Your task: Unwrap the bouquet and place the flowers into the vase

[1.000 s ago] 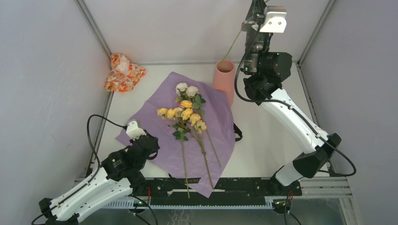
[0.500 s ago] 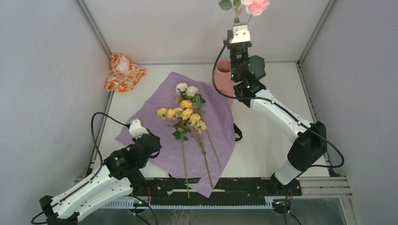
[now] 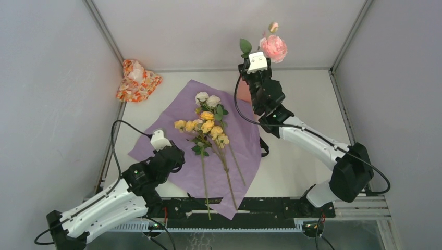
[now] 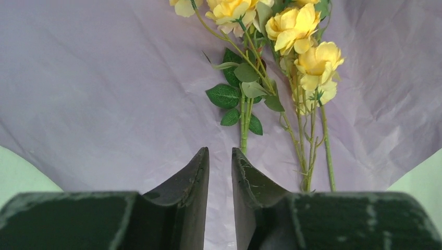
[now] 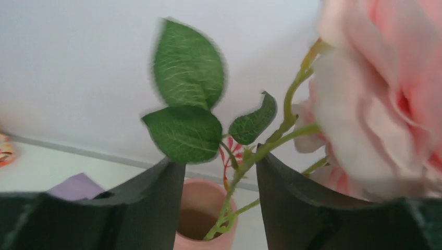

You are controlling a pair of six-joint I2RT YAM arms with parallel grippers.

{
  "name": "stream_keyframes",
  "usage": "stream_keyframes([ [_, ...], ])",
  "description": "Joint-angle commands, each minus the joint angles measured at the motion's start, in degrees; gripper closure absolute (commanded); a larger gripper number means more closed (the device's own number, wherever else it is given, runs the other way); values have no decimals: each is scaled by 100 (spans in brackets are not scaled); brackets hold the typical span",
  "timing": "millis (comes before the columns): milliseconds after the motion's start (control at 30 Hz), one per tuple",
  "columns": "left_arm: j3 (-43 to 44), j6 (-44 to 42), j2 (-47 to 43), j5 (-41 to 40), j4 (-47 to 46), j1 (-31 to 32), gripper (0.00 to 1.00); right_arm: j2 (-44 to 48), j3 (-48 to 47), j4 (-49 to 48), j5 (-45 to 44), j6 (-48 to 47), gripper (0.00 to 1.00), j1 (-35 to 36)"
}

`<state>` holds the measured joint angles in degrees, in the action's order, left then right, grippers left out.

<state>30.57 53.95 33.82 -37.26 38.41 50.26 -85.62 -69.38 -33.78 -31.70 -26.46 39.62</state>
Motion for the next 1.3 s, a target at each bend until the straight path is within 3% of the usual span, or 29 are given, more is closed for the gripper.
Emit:
stream_keyframes([
  [0, 428, -272, 420, 119, -392, -25, 72, 468, -58, 456, -302, 123, 32, 347],
  [133, 635, -316, 914, 179, -507, -24, 70, 584, -58, 928, -858, 334, 20, 523],
  [367, 1064, -325, 2013, 409, -536, -61, 57, 1237, 172, 2702, -1074, 2049, 10, 574],
  [600, 1235, -87, 3111, 1150, -915, -272, 56, 2319, 735, 3558, -1096, 2672, 10, 991],
  [867, 1395, -96, 4223, 2285, -1786, -974, 57, 3667, 1463, 3806, -342, 3299, 7, 1251],
  [1267, 2120, 4, 5093, 2917, -2259, -996, 55, 3588, 1464, 4039, 30, 3335, 5, 1168],
])
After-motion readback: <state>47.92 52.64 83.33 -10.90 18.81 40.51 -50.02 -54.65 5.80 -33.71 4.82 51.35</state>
